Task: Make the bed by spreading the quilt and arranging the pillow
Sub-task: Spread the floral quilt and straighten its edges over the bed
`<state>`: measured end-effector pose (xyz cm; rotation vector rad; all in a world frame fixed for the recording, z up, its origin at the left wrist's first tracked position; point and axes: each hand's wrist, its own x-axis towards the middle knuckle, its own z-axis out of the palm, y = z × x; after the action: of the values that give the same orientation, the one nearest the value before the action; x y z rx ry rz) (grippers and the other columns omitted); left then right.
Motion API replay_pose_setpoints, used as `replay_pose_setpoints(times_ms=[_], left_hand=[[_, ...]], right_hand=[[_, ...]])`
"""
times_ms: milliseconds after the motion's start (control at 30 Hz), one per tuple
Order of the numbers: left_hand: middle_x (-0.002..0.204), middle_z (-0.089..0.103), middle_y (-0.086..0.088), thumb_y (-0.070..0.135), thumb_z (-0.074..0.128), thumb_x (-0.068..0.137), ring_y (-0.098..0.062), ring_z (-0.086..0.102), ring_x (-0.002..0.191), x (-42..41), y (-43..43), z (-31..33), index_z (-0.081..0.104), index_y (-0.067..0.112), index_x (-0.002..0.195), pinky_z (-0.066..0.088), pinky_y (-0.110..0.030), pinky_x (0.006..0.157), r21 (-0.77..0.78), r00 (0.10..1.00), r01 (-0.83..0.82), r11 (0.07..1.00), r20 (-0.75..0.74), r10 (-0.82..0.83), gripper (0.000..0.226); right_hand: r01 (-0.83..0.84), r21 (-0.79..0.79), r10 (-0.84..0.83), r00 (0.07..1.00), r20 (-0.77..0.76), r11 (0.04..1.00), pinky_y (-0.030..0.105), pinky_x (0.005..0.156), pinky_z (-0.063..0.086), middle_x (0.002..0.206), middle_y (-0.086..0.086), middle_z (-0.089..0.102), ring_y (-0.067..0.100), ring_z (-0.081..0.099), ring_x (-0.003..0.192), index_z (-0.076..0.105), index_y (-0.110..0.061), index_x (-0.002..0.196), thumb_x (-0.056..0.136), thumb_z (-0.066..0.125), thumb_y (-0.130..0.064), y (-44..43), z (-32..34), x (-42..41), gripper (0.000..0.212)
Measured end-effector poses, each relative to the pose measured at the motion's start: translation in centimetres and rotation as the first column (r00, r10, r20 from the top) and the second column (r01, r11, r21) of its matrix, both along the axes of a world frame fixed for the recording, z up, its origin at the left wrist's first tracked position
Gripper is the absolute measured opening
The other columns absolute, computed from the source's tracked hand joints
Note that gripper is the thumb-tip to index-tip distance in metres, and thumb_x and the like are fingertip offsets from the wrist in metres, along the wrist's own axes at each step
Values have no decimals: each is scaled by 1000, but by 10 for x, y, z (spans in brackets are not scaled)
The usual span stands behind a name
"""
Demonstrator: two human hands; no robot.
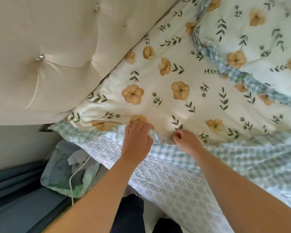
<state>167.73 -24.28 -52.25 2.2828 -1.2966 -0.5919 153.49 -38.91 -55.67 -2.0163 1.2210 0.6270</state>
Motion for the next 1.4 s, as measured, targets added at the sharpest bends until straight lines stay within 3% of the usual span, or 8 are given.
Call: replay_pose_setpoints(times_ms=[267, 433, 567, 733, 833, 933, 1167, 1400], left_hand=[[143, 45, 2, 54, 61, 81, -25, 43, 128, -145, -85, -13, 20, 25, 149, 17, -48, 112, 481, 842, 523, 704, -165, -513, 84], [138, 50, -3, 33, 61, 92, -25, 52, 120, -137, -81, -20, 36, 19, 141, 47, -39, 92, 577, 803, 575, 580, -262, -535, 56], [122, 57, -2, 30, 63, 91, -25, 60, 102, -162, -75, -23, 38, 22, 132, 48, -35, 73, 675, 770, 544, 498, -166, -616, 49], [116, 60, 5, 26, 75, 78, -21, 64, 96, -170, -77, -35, 39, 29, 137, 56, -36, 78, 748, 728, 536, 391, -176, -662, 69], [115, 55, 9, 25, 80, 72, -17, 63, 93, -179, -78, -31, 39, 35, 134, 56, -31, 72, 770, 663, 548, 326, -162, -731, 76], [116, 47, 4, 25, 79, 72, -17, 54, 95, -184, -76, -24, 38, 28, 129, 52, -28, 71, 786, 593, 564, 253, -173, -787, 70], [85, 55, 10, 14, 58, 84, -11, 56, 76, -193, -26, -25, 56, 30, 100, 50, -24, 68, 795, 503, 592, 135, -233, -832, 23], [71, 50, 11, 44, 65, 75, -11, 49, 69, -203, 6, -24, 49, 28, 80, 41, -27, 62, 712, 429, 702, 24, -395, -813, 23]], right_hand=[[180, 45, -181, 983, 23, 983, 34, 79, 44, 76, -7, 65, 11, 60, 67, 62, -25, 90, 82, 49, -64, -50, 28, -170, 42], [-266, -185, 201, 931, -306, 946, 50, 116, 19, 148, -2, 43, 22, 37, 138, 35, -40, 144, 71, 51, -82, -92, 32, -229, 86], [-453, -223, 272, 789, -551, 863, 50, 116, 12, 150, -1, 38, 21, 28, 143, 28, -39, 147, 78, 53, -73, -108, 43, -306, 82], [-233, -145, 155, 899, -410, 962, 32, 77, 51, 90, -11, 64, 17, 62, 89, 55, -28, 115, 70, 69, -61, -86, 43, -342, 58], [-186, -142, 123, 921, -371, 972, 25, 65, 48, 119, -10, 59, 16, 57, 98, 55, -30, 120, 81, 61, -49, -46, 35, -365, 44], [-46, -234, -32, 947, -320, 971, 24, 51, 32, 78, -8, 49, 15, 49, 71, 58, -23, 100, 87, 52, -32, 12, 25, -384, 16], [125, -458, -188, 977, -96, 880, 36, 67, 47, 71, 2, 63, 30, 61, 70, 64, -15, 76, 53, 81, -13, 120, 0, -408, 28], [-104, -37, 105, 994, 9, 994, 47, 111, 25, 136, -12, 43, 12, 42, 127, 51, -43, 125, 83, 61, -29, 118, 7, -384, 45]])
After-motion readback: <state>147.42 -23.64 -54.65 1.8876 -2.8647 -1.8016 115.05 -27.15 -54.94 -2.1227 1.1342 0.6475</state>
